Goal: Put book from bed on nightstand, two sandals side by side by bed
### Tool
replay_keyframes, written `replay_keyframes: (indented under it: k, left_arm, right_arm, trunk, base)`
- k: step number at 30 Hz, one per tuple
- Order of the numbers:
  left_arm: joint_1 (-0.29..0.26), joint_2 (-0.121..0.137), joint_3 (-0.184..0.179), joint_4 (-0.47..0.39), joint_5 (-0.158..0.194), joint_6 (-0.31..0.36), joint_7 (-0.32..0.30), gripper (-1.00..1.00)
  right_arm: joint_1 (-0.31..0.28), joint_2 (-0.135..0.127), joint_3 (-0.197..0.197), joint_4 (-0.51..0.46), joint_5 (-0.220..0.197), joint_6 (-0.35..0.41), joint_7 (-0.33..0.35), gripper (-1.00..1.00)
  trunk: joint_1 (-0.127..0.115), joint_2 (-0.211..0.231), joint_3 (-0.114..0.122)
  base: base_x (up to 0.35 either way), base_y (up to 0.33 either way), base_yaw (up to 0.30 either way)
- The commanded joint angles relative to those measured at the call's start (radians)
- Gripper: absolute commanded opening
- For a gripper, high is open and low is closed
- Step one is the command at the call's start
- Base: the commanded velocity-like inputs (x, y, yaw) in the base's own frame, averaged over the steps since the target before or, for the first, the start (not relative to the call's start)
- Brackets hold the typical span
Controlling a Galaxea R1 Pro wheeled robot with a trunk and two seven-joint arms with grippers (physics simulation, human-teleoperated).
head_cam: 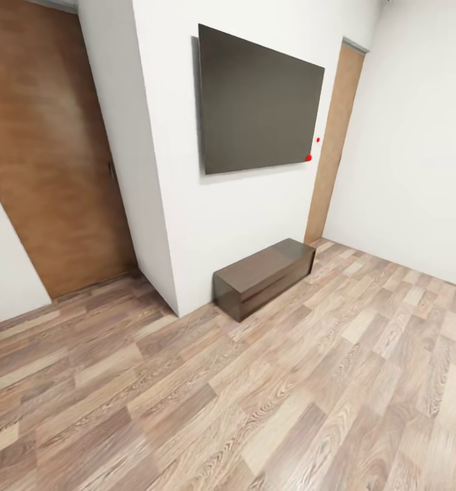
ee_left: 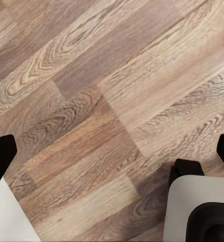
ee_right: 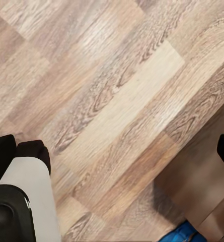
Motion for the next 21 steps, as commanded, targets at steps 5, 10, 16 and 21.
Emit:
replay_keyframes:
  k: [5, 10, 16, 21]
  left_arm:
    - [0.0, 0.0, -0.021, 0.0, 0.01, -0.003, -0.002, 1.0]
    - [0.0, 0.0, -0.033, 0.0, 0.01, -0.003, -0.002, 1.0]
    - [0.0, 0.0, -0.038, 0.0, 0.01, -0.004, -0.002, 1.0]
    - [0.0, -0.001, -0.04, 0.0, 0.01, -0.004, -0.002, 1.0]
  right_arm:
    - [-0.001, 0.0, -0.009, 0.001, 0.01, -0.004, 0.003, 1.0]
    - [0.0, 0.0, -0.008, 0.001, 0.01, -0.004, 0.003, 1.0]
    - [0.002, 0.0, -0.008, 0.001, 0.011, -0.004, 0.003, 1.0]
    - [0.003, 0.0, -0.007, 0.001, 0.011, -0.004, 0.003, 1.0]
  trunk:
    - [0.001, -0.001, -0.001]
    - [0.001, -0.001, -0.001]
    - [0.001, -0.001, -0.001]
    - [0.001, -0.001, -0.001]
  base:
    - [0.325, 0.106, -0.273]
    - [0.325, 0.106, -0.275]
    - [0.325, 0.106, -0.277]
    - [0.325, 0.106, -0.277]
